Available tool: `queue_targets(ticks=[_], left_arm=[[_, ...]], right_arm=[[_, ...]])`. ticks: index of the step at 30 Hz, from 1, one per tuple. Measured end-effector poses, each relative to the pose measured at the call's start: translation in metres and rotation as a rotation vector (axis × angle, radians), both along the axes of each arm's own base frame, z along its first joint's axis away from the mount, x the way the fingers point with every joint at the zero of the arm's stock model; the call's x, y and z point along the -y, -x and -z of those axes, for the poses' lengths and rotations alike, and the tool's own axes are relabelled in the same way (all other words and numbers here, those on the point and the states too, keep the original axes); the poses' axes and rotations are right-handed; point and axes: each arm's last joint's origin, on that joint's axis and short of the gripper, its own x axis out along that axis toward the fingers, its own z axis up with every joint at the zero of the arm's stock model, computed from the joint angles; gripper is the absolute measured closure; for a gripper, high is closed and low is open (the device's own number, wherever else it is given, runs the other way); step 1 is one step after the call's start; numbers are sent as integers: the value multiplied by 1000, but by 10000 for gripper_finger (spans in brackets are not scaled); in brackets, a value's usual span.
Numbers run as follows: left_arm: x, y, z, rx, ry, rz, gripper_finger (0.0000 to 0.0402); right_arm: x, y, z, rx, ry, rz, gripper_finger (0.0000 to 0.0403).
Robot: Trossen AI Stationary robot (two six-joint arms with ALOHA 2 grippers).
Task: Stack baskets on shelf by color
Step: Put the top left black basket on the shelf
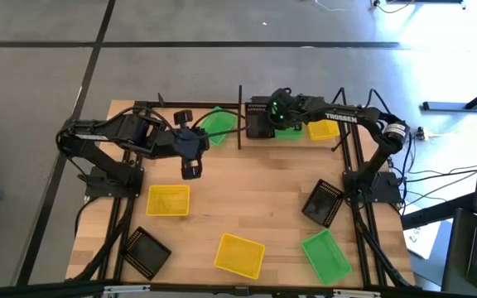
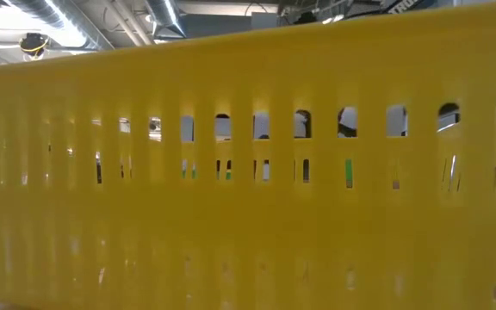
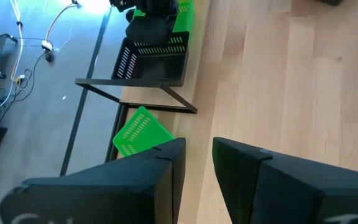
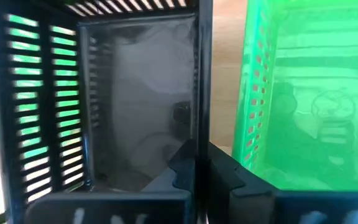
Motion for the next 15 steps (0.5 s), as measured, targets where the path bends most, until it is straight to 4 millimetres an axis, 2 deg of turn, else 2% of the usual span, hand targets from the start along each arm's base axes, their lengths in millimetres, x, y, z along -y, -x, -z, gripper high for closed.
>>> queue_targets(ticks=[8, 15], left_arm=[[0, 0, 0, 0, 1, 0, 328], [0, 0, 0, 10, 17, -18, 330]], right_arm=[[3, -6, -3, 67, 36, -29, 367], [2, -4, -1, 27, 34, -61, 366]])
